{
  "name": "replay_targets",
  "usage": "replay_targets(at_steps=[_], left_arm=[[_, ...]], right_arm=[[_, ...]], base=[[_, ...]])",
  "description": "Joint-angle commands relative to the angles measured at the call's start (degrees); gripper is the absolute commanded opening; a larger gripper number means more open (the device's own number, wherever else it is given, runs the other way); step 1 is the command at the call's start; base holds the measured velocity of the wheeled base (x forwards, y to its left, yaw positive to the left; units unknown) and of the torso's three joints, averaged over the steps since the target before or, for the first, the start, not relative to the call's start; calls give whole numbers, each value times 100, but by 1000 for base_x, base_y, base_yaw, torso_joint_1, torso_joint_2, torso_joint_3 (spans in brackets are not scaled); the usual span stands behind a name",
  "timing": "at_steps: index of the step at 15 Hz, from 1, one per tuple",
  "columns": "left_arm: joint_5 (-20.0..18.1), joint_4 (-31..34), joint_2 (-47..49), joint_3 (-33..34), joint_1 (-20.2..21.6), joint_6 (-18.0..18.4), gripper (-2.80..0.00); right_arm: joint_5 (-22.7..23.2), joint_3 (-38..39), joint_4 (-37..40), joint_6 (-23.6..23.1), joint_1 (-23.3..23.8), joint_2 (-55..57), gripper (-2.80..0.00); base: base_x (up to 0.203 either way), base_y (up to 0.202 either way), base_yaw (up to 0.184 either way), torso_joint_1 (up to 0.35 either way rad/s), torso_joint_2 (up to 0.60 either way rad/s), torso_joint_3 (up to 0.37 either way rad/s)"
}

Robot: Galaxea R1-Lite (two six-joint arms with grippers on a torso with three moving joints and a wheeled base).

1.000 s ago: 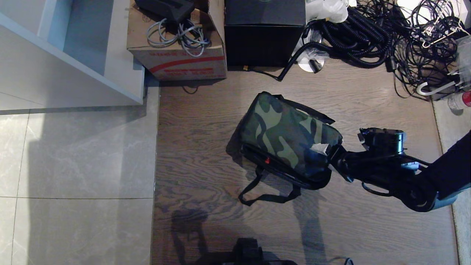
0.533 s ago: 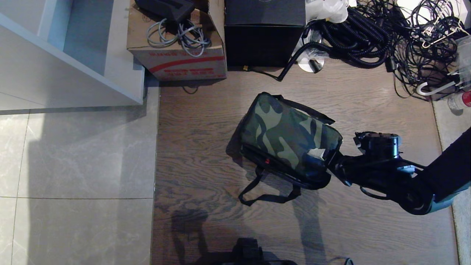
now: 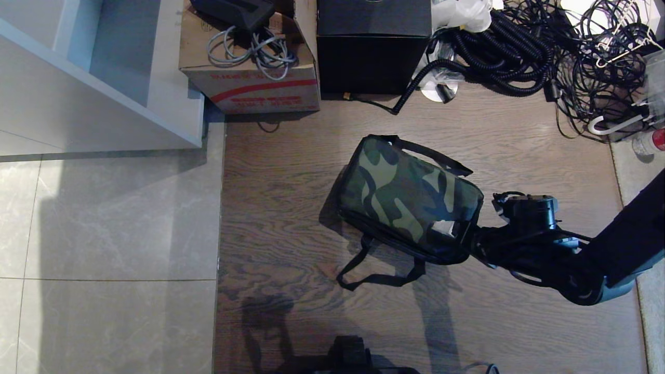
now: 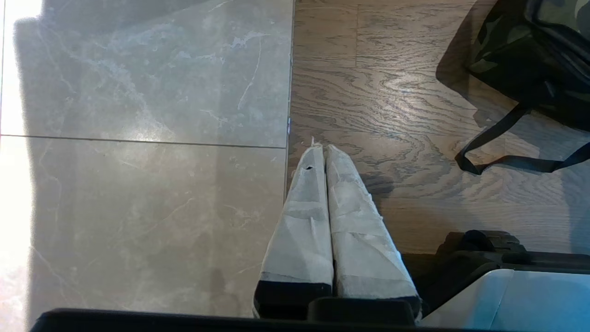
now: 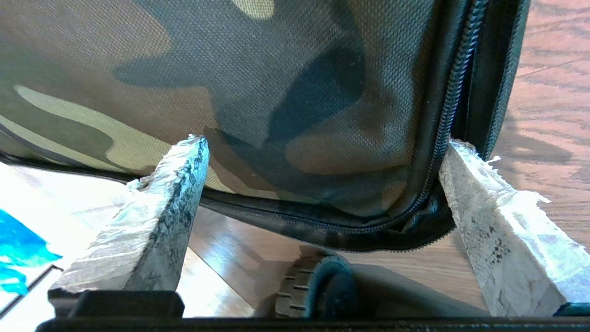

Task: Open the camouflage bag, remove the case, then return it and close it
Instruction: Open the top of the storage box

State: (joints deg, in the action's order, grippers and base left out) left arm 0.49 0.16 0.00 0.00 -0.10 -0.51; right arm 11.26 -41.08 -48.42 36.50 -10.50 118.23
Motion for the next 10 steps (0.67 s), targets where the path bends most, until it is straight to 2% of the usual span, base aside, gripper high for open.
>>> replay_targets(at_steps=[1, 5, 8, 9, 10], left_arm=[[4, 2, 0, 0, 1, -2, -280], [4, 2, 0, 0, 1, -2, -280], [4, 2, 0, 0, 1, -2, -280], [4, 2, 0, 0, 1, -2, -280], [4, 2, 0, 0, 1, -2, -280]], right_arm=[[17, -14, -5, -32, 4, 103, 0], [-44, -156, -52, 159, -24, 266, 0], [-43, -132, -675, 1146, -57, 294, 0], [-31, -102, -730, 1123, -58, 297, 0], [-36, -84, -722, 1000, -55, 270, -280]], base=[[0, 0, 0, 0, 0, 0], [0, 0, 0, 0, 0, 0], [0, 0, 0, 0, 0, 0], [0, 0, 0, 0, 0, 0], [0, 0, 0, 0, 0, 0]])
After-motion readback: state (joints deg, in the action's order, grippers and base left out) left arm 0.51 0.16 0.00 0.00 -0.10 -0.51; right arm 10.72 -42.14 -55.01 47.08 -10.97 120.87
